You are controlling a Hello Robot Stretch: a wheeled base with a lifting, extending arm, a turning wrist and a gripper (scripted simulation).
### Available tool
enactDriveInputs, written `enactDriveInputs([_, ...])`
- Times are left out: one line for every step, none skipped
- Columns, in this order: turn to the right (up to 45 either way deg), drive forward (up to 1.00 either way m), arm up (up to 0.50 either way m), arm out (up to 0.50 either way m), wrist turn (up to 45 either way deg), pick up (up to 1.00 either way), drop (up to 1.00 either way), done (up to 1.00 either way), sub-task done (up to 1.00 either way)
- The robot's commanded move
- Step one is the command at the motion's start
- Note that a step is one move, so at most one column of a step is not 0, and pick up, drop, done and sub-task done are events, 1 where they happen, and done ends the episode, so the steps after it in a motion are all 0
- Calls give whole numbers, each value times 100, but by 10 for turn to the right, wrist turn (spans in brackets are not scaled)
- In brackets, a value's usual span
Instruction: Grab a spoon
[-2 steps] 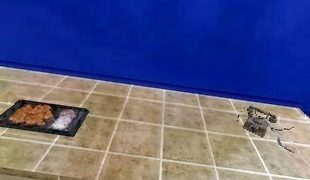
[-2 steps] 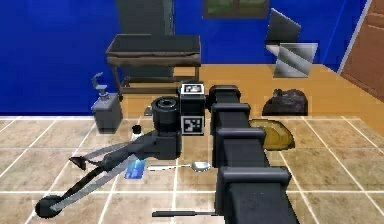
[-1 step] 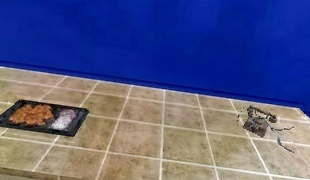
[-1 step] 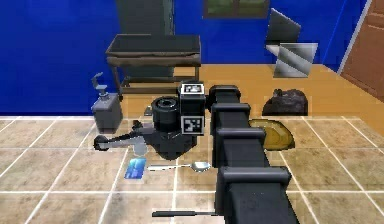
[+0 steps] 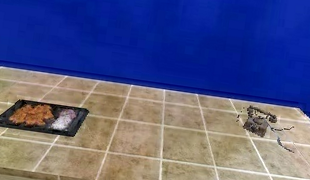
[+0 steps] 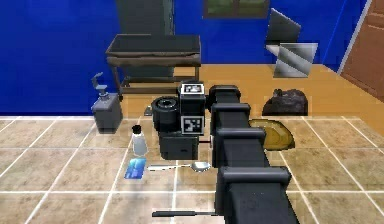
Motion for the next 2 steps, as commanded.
enactDriveInputs([0,0,0,0,150,0,0,0,0])
enactDriveInputs([0,0,-14,0,0,0,0,0,0])
